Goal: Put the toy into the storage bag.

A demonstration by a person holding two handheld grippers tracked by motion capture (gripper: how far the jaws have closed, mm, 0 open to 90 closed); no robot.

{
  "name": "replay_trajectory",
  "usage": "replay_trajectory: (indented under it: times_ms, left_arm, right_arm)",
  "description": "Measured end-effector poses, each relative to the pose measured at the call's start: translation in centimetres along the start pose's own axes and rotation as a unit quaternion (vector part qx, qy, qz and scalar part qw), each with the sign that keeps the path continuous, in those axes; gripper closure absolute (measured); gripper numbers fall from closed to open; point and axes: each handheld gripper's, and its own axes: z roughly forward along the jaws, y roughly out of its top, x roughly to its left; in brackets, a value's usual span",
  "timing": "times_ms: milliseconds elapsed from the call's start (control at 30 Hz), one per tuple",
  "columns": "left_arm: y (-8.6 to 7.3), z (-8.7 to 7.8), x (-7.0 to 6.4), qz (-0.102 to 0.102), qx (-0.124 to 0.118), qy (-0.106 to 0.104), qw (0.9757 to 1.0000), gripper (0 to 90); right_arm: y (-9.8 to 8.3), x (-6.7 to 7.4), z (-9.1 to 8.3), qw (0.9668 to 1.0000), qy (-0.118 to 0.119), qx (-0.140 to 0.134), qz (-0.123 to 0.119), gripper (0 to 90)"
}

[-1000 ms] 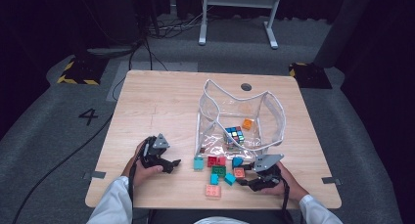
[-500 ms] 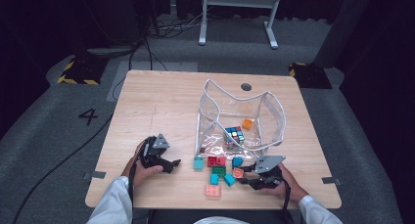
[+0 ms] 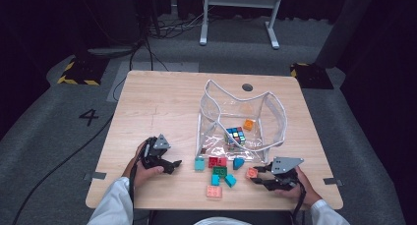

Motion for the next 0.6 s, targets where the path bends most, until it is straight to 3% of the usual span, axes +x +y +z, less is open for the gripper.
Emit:
replay_trajectory:
  times_ms: [133, 267, 600]
  left_arm:
    - [0.0, 0.0, 0.0, 0.0, 0.0, 0.0, 1.0, 9.7]
    - [0.0, 0.0, 0.0, 0.0, 0.0, 0.0, 1.0, 9.7]
    - [0.0, 0.0, 0.0, 0.0, 0.0, 0.0, 1.0, 9.7]
  right_arm:
    - [-0.8, -0.4, -1.4, 0.9999, -0.015, 0.004, 0.001, 59.1]
    - [-1.6, -1.0, -3.1, 0.9992, -0.03, -0.01, 0.026, 59.2]
    - [-3.4, -2.8, -6.6, 0.9928, -0.095, -0.016, 0.071, 59.2]
